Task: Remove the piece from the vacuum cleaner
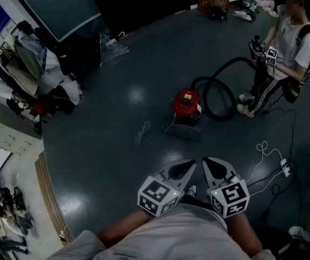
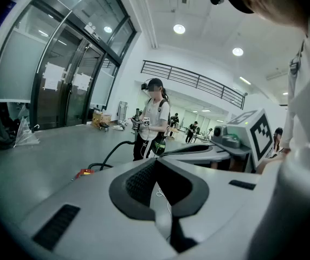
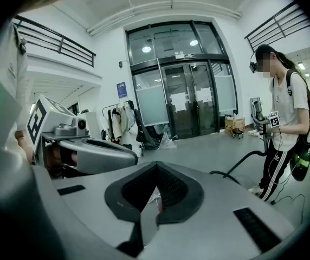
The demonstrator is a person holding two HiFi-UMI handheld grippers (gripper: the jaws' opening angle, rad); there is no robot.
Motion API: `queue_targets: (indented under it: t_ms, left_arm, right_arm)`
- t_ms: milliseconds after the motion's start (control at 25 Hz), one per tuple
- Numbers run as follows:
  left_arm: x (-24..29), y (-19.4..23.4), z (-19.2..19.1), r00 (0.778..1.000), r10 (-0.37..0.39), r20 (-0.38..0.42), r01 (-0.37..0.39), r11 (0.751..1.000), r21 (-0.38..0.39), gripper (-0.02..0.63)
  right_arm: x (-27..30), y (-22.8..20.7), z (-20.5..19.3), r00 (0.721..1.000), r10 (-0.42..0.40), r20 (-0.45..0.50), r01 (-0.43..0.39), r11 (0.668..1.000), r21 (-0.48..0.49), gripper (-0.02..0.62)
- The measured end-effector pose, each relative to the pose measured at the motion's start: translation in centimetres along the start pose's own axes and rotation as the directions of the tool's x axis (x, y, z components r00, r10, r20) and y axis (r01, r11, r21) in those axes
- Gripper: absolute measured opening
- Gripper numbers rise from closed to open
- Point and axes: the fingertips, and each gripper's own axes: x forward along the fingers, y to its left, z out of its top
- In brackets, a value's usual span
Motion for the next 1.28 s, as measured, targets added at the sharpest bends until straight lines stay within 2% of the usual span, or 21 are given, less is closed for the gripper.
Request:
queue_targets:
  t_ms: [800, 1080, 1280]
  left_arm:
    - [0.9, -0.5, -1.1, 0.999, 0.033, -0.017, -0.033, 0.999, -0.011, 0.006]
    - [1.3, 1.7, -1.2, 0.997, 0.078, -0.03, -0.078, 0.997, -0.002, 0.006]
    - [2.4, 5.0, -0.3, 0.997, 0.076, -0.031, -0.075, 0.997, 0.02, 0.006]
  right_arm:
    - [-0.5, -1.1, -1.1, 1.0, 0.024, -0.006, -0.024, 1.0, 0.01, 0.017]
    - [0.8, -1.6, -1.0, 0.998, 0.063, 0.012, -0.063, 0.998, 0.026, 0.017]
    - [3.4, -2.8, -0.2, 0.998, 0.057, 0.021, -0.057, 0.998, 0.016, 0.017]
